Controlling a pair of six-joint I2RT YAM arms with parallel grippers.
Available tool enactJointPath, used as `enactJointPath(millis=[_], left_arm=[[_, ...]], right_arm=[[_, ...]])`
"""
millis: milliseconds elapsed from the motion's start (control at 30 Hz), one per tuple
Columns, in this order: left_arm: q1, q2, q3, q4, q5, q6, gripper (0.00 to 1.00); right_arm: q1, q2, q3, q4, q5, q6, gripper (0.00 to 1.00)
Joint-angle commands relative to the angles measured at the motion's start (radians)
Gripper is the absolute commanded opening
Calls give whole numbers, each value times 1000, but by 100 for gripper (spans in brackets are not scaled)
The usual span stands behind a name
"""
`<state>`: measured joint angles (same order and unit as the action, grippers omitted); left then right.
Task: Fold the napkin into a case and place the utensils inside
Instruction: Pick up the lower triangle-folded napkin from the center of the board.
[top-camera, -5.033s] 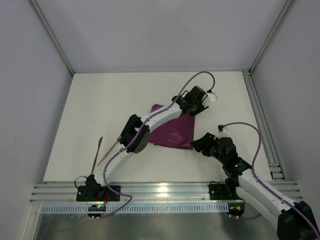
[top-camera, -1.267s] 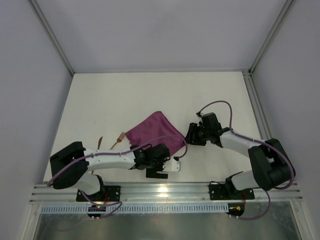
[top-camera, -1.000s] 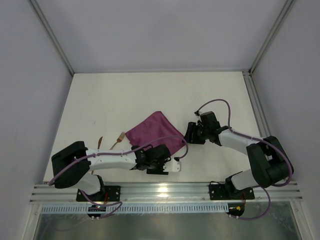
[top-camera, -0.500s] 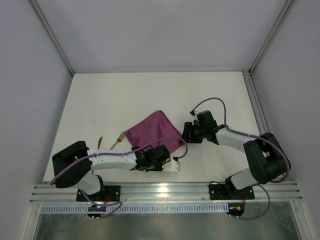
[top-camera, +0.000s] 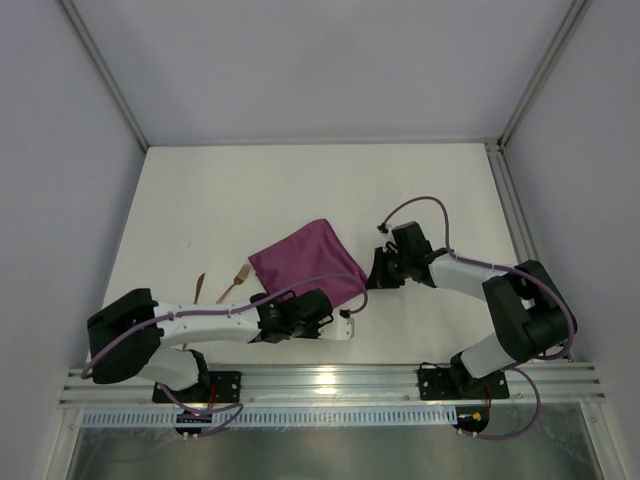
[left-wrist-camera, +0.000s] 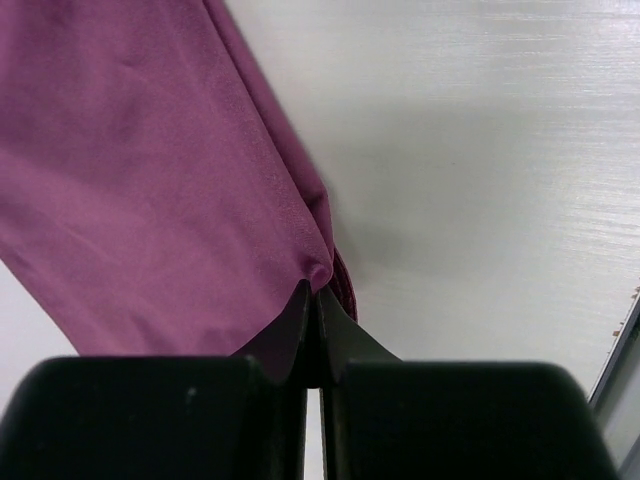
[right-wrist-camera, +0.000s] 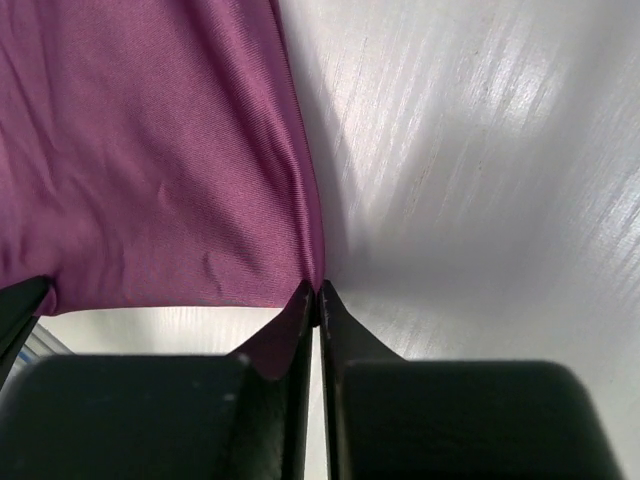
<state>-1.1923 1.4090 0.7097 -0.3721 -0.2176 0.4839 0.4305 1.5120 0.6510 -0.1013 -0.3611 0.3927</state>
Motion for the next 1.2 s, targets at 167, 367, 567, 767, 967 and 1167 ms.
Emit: enactJointPath(millis=[167, 367, 567, 767, 967, 1167], left_arm=[[49, -74, 25, -28, 20, 32, 0], [49, -13, 24, -90, 156, 27, 19], [50, -2, 36, -160, 193, 102, 60], [50, -32, 77, -267, 146, 223, 71], [48, 54, 30, -185, 89, 237, 71], [49, 73, 14, -105, 52, 232, 67]], right_arm=[[8, -58, 10, -14, -61, 17, 3], [11, -42, 15, -9, -61, 17, 3], [11, -44, 9, -11, -55, 11, 3], [11, -32, 9, -5, -56, 11, 3], [13, -29, 16, -6, -55, 6, 3], [11, -29, 18, -9, -55, 2, 3]])
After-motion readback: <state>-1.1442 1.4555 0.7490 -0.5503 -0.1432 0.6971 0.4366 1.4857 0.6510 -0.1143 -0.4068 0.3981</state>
